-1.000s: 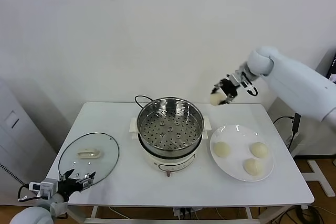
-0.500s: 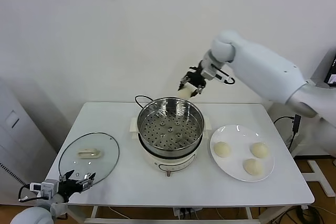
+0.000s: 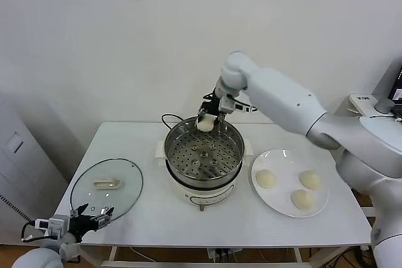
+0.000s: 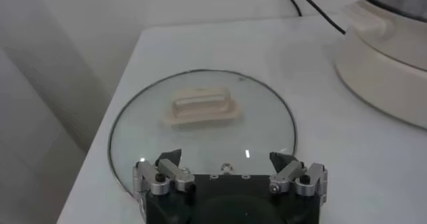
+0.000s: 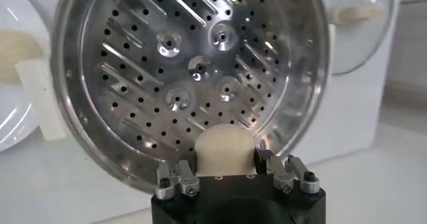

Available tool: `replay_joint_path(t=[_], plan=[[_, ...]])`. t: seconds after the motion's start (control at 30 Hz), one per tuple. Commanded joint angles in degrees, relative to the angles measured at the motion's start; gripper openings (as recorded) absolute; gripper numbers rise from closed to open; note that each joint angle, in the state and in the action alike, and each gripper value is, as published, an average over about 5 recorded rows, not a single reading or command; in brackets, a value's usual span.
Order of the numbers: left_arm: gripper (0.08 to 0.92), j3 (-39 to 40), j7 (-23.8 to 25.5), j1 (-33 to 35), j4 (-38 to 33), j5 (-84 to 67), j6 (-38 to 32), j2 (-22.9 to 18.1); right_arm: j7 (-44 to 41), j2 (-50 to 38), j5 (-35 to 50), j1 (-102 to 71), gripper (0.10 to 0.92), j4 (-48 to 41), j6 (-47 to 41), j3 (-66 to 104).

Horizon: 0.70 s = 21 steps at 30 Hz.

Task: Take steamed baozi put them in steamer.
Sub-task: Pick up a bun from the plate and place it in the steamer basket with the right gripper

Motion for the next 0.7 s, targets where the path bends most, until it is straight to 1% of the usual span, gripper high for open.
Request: replay_joint_path(t=[0.03, 0.5, 0.6, 0.7], plan=[[0.823, -0.09, -0.01, 0.05, -0.11, 0.01, 0.03, -0.04, 0.42, 1.63, -8.4, -4.4, 0.535, 0.49, 2.76, 1.6], [0.823, 0.1, 0.04, -0.47, 0.29, -0.01, 0.09, -0.16, 1.6, 1.8, -11.17, -6.99, 0.535, 0.02, 2.76, 3.61], [0.823, 0.15, 0.04, -0.59, 0.34, -0.01, 0.13, -0.14, 2.55, 1.72, -11.91, -7.17, 0.571, 0.05, 2.76, 4.08], [0.823, 0.18, 0.03, -0.56, 0.3, -0.01, 0.11, -0.2, 3.06, 1.44, -11.98, -7.29, 0.653, 0.56, 2.76, 4.07]])
